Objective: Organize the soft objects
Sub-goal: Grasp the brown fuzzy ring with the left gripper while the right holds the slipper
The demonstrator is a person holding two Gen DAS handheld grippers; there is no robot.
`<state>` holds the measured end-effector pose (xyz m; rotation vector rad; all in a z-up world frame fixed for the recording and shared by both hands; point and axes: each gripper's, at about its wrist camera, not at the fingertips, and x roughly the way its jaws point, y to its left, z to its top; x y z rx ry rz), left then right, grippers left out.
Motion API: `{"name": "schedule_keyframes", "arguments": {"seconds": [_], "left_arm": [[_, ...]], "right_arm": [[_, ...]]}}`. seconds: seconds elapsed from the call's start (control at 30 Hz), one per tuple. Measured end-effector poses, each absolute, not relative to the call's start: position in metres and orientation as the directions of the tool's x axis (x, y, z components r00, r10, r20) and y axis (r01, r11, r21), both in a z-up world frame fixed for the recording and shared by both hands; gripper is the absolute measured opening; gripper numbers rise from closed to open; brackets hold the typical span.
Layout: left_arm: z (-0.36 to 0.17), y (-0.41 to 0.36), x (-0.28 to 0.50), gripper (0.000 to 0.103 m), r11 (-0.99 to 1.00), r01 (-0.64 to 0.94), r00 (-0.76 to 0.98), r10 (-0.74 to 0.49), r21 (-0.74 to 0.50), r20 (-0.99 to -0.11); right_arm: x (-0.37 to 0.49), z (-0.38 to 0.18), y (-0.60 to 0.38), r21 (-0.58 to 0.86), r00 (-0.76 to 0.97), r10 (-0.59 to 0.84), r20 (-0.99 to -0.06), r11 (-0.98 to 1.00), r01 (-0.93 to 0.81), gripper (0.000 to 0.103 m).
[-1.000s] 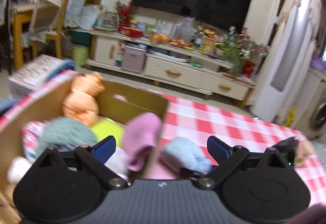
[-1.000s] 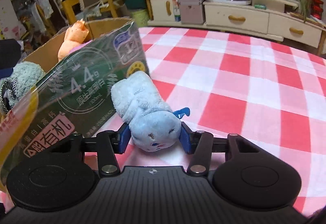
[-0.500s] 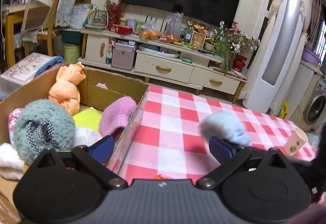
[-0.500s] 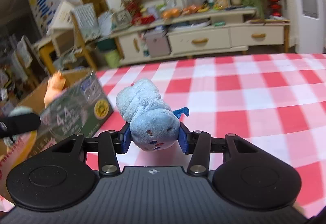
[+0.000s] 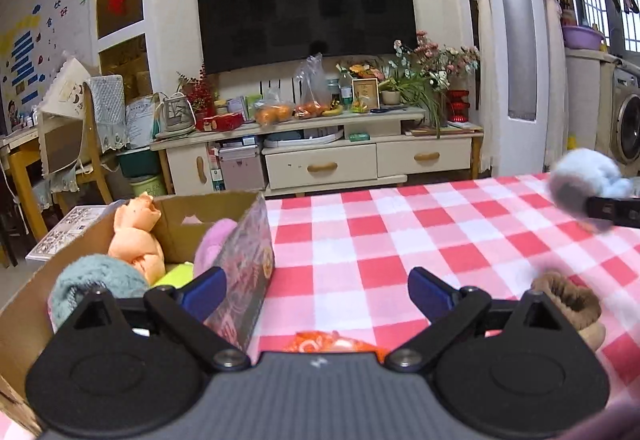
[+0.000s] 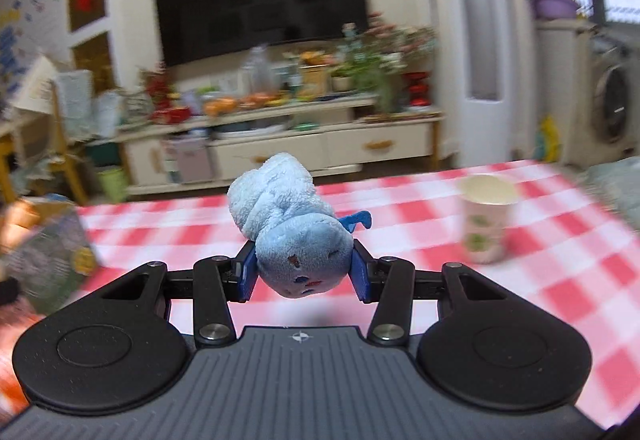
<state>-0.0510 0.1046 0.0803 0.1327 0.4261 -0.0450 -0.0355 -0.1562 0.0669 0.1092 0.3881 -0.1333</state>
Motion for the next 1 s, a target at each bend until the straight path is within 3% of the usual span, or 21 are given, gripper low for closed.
{"name": "schedule_keyframes", "arguments": {"seconds": [0.4, 0.47, 0.53, 0.6, 0.67, 0.83, 1.0], "left_arm": [[0.064, 0.077, -0.034, 0.097, 0.987, 0.052, 0.917, 0.013, 0.152, -0.400], [0.063, 0.074, -0.027, 0.098, 0.985, 0.038, 0.923, 0.029, 0.166, -0.384], [0.063, 0.072, -0.021, 0.098, 0.985, 0.021, 0.925, 0.047, 0.174, -0.378], [0.064, 0.071, -0.016, 0.098, 0.985, 0.006, 0.919, 0.063, 0.173, -0.390], [0.067, 0.068, -0.016, 0.098, 0.983, -0.010, 0.914, 0.084, 0.185, -0.396], [0.079, 0.044, -0.035, 0.098, 0.960, 0.013, 0.950, 0.076, 0.281, -0.304], [0.085, 0.028, -0.043, 0.098, 0.974, 0.158, 0.931, -0.092, 0.162, -0.354]], "right_arm": [[-0.027, 0.013, -0.188, 0.028, 0.824, -0.166, -0.541, 0.976, 0.214, 0.062], [-0.025, 0.011, -0.188, 0.013, 0.822, -0.169, -0.544, 0.978, 0.209, 0.071], [-0.027, 0.016, -0.190, 0.012, 0.827, -0.167, -0.537, 0.979, 0.206, 0.091], [-0.030, 0.017, -0.189, 0.002, 0.830, -0.173, -0.530, 0.979, 0.205, 0.099], [-0.038, 0.019, -0.183, -0.014, 0.831, -0.180, -0.527, 0.979, 0.203, 0.100], [-0.040, 0.017, -0.181, -0.020, 0.844, -0.153, -0.515, 0.986, 0.167, 0.102], [-0.038, 0.016, -0.176, -0.040, 0.837, -0.130, -0.532, 0.991, 0.128, 0.103]]}}
